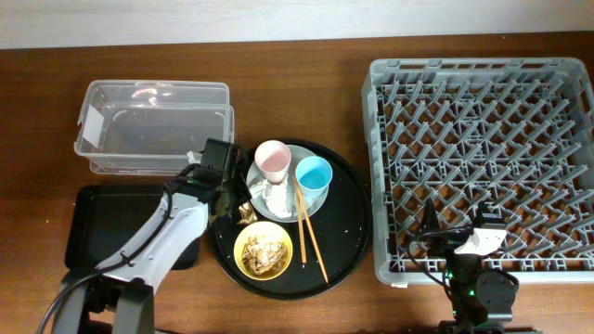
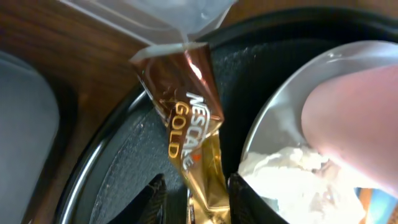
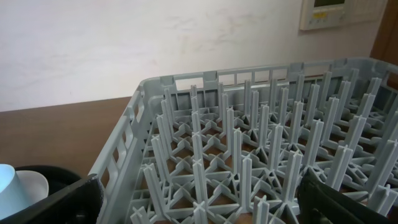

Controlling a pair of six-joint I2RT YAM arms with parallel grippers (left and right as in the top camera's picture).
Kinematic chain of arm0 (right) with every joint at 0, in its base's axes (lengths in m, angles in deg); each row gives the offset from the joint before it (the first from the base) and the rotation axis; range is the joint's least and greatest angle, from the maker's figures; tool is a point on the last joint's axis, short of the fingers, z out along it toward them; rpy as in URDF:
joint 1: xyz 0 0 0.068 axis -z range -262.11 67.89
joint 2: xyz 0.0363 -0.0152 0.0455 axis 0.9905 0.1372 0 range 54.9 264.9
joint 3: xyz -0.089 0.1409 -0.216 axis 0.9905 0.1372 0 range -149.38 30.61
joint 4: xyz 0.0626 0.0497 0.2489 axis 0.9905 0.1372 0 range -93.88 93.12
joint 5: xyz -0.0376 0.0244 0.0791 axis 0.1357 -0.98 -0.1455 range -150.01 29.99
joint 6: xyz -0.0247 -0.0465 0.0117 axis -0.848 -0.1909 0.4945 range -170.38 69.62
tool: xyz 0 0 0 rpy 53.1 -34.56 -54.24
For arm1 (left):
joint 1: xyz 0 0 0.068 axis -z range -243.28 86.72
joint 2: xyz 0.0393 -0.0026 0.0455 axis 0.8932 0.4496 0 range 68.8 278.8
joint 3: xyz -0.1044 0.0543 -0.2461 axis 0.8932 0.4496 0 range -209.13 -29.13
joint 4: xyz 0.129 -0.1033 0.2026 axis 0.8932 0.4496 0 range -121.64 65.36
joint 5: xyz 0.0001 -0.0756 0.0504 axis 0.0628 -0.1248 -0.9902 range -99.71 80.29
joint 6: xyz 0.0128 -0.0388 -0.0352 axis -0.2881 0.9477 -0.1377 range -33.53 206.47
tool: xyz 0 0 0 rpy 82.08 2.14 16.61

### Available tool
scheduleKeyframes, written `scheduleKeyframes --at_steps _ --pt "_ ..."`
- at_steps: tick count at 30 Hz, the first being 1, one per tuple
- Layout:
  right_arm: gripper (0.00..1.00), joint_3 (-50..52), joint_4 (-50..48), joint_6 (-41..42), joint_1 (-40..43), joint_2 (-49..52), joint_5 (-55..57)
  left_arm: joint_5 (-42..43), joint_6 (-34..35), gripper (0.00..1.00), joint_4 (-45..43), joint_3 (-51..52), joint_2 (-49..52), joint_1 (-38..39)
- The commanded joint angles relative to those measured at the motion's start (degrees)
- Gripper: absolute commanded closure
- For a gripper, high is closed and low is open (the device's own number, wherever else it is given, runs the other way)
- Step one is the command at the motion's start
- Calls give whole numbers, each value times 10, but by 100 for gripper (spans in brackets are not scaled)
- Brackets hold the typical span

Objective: Sort waste into correct bins and load items into the dishwasher rack
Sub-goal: 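Grasp the sachet with the left gripper and drop it into the clear bin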

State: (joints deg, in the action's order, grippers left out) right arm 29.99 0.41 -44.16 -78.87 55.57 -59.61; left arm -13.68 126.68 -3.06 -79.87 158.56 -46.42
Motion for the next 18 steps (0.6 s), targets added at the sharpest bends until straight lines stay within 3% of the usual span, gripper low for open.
scheduleKeyframes --at_steps 1,8,12,13,15,18 --pt "2 3 3 3 2 -3 3 -10 8 67 -40 41 6 1" --pt "2 3 3 3 2 -3 3 -10 7 68 -96 59 42 18" --pt "2 3 3 3 2 -3 3 -10 7 97 -94 59 45 18" --pt "2 3 3 3 2 -3 3 -10 7 100 -93 59 37 18" --pt "2 3 3 3 2 -3 3 -10 -12 100 -91 59 -18 18" --pt "2 3 3 3 2 -3 3 -2 -12 100 -59 59 -184 17"
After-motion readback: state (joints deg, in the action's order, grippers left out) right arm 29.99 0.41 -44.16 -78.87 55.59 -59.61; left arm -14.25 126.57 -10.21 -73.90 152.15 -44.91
